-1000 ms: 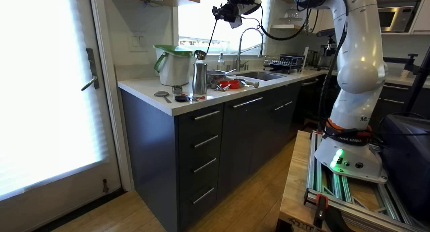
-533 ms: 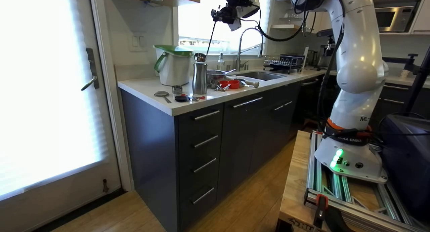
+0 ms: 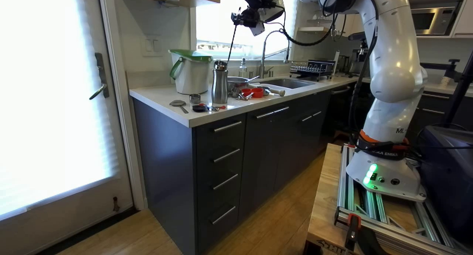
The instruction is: Put the ladle in the silver cup
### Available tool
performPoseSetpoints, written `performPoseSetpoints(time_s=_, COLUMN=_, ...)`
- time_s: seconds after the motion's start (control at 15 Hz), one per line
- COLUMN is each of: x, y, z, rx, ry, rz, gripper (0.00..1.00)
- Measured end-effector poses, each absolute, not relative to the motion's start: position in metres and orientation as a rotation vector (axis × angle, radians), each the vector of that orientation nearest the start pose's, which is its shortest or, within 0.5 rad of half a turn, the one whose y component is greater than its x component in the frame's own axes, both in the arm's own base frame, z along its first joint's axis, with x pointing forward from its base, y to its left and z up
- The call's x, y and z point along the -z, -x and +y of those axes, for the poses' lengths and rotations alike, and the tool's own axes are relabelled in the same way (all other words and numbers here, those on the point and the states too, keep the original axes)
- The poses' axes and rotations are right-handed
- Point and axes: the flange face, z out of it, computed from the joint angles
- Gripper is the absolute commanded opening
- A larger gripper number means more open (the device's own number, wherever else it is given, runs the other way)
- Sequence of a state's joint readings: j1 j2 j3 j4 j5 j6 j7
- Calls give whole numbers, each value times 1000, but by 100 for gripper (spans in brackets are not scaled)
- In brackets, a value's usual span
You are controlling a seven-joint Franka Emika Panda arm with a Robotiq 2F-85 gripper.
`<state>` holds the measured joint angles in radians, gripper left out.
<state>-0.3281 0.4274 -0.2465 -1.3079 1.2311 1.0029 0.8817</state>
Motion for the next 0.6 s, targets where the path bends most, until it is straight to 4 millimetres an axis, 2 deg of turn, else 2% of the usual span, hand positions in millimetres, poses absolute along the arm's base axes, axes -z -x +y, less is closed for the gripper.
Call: performPoseSetpoints(time_s=0.6, x=-539, y=-597, z=-191, rx=-937, ry=1616, rz=1094, gripper=1)
